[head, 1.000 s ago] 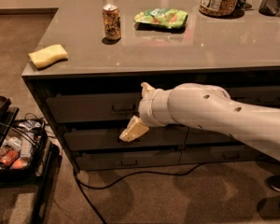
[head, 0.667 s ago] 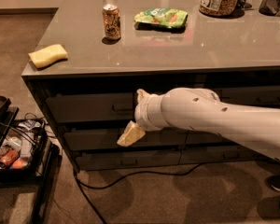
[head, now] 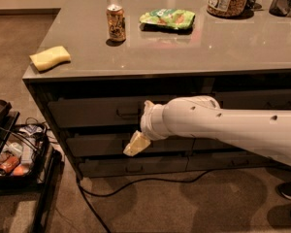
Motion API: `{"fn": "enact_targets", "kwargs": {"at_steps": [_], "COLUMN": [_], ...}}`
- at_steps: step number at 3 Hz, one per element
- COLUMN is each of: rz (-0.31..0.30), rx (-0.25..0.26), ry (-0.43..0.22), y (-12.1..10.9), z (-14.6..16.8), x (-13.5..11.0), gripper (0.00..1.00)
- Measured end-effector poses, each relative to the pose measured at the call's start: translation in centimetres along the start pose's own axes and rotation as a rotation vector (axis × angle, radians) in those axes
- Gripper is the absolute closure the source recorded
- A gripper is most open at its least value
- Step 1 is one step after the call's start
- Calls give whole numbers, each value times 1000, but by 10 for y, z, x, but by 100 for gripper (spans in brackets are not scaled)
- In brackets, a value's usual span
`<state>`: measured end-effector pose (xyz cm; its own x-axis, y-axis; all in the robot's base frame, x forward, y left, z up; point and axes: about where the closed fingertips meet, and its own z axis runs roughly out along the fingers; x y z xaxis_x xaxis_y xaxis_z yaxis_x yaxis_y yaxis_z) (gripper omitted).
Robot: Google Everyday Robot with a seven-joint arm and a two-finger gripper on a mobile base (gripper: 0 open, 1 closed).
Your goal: Open top drawer
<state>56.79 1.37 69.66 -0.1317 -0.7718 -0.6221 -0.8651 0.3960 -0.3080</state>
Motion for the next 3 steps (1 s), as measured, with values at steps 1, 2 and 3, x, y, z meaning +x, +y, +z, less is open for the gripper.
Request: {"fn": "enact_targets", "kwargs": {"at_steps": [1, 2, 3], "rz": [-18, -18, 10], "rx": [31, 31, 14], "ry": [-21, -21, -68], "y": [-15, -15, -15], "z": [9, 9, 11], "x": [-7, -7, -8], "gripper": [0, 0, 0]}}
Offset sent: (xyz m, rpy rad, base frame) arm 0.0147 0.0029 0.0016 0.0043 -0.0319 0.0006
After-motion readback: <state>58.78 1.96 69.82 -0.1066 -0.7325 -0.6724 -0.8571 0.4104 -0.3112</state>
